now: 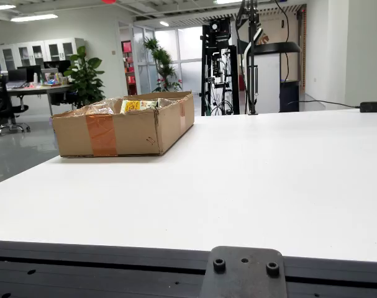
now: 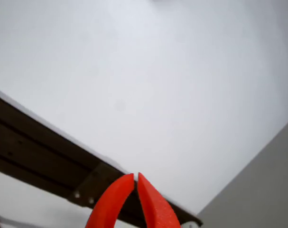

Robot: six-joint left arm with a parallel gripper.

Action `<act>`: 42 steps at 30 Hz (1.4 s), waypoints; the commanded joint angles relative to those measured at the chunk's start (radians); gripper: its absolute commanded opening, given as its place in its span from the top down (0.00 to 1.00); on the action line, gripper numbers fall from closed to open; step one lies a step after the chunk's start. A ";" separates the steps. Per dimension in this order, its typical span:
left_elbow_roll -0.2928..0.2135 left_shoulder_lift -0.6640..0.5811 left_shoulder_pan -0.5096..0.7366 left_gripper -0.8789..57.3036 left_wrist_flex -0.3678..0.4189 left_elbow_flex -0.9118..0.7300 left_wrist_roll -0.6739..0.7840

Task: Grasp a snack and put it in the bin.

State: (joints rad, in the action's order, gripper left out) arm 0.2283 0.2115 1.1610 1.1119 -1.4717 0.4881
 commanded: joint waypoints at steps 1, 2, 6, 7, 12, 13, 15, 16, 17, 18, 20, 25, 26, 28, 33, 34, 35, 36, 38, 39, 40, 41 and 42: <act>-0.037 0.003 -0.005 0.99 0.003 0.003 -0.083; -0.043 0.003 -0.007 0.99 0.002 0.003 -0.091; -0.056 0.004 -0.017 0.99 -0.011 0.002 -0.053; -0.061 0.004 -0.019 0.99 -0.012 0.002 -0.032; -0.081 0.006 -0.017 0.98 -0.052 0.003 0.003; -0.083 0.006 -0.015 0.98 -0.066 0.003 -0.001; -0.085 0.006 -0.010 0.98 -0.091 0.003 -0.010; -0.086 0.006 -0.007 0.98 -0.100 0.003 -0.013; -0.087 0.006 -0.005 0.98 -0.108 0.004 -0.015; -0.088 0.006 -0.004 0.98 -0.114 0.004 -0.017; -0.089 0.006 -0.001 0.98 -0.123 0.004 -0.019; -0.090 0.006 -0.001 0.98 -0.133 0.004 -0.022; -0.090 0.006 -0.002 0.98 -0.134 0.004 -0.022; -0.090 0.006 -0.005 0.98 -0.135 0.004 -0.023; -0.090 0.006 -0.016 0.98 -0.137 0.004 -0.024; -0.090 0.006 -0.018 0.98 -0.137 0.004 -0.024; -0.090 0.006 -0.021 0.98 -0.137 0.004 -0.024; -0.090 0.006 -0.023 0.98 -0.137 0.004 -0.025; -0.090 0.006 -0.027 0.98 -0.138 0.004 -0.025; -0.090 0.006 -0.029 0.98 -0.138 0.004 -0.025; -0.090 0.006 -0.031 0.98 -0.138 0.004 -0.026; -0.090 0.006 -0.032 0.98 -0.138 0.004 -0.026; -0.090 0.006 -0.033 0.98 -0.138 0.004 -0.026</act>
State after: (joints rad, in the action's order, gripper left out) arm 0.1372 0.2178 1.1306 0.9733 -1.4679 0.4619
